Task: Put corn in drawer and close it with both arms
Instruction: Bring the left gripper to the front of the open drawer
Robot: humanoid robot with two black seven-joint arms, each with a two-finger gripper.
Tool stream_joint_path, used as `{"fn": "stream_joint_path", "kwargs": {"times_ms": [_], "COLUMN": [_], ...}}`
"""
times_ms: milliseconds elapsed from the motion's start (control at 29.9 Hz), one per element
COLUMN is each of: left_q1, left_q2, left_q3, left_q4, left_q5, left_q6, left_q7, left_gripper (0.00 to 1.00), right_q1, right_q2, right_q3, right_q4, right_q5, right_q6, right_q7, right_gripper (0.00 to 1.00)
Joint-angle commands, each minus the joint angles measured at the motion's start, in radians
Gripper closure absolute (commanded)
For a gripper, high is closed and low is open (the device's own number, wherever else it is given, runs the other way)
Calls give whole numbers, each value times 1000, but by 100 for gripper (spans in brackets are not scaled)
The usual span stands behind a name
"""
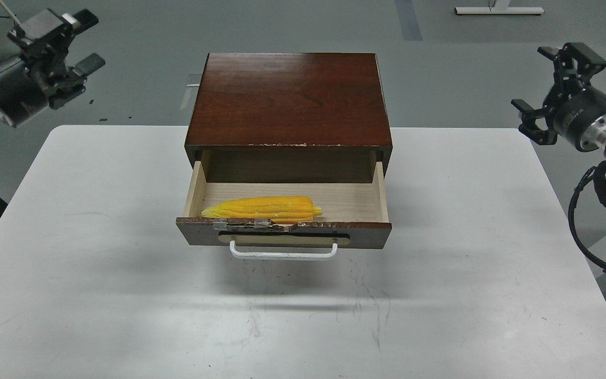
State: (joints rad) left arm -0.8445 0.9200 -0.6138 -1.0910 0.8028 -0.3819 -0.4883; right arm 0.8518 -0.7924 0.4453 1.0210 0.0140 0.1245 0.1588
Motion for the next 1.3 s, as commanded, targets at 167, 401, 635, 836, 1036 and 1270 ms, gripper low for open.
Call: {"fn": "stream_joint_path", "kwargs": {"times_ms": [167, 401, 635, 836, 1036, 1270], "left_q1": [-22, -13, 31, 180, 292, 314], "left_q2": [160, 177, 100, 50, -4, -78], "left_q3": [6, 97, 220, 223, 213, 169], "left_q4": [-420, -645, -673, -673, -668, -598], "left_q5": [349, 349, 374, 509, 578, 608], "left_q6": [-107, -107, -107, -107, -107, -107], "left_q7": [0, 0, 0, 0, 0, 0], "left_gripper": [100, 100, 100, 100, 100, 100], "right_q1": [-36, -68, -71, -68, -33, -19], "right_q2": [1, 18, 41, 64, 102, 117], "right_q3": [-11, -22, -23, -23, -10, -22], "right_q4": [-5, -93, -134, -134, -134, -134], "right_q5": [-2, -3, -5, -12, -12, -16], "right_q6": [1, 9, 14, 15, 7, 4], "right_q7": [1, 1, -2, -4, -2, -2], "right_gripper": [0, 0, 0, 0, 0, 0]}}
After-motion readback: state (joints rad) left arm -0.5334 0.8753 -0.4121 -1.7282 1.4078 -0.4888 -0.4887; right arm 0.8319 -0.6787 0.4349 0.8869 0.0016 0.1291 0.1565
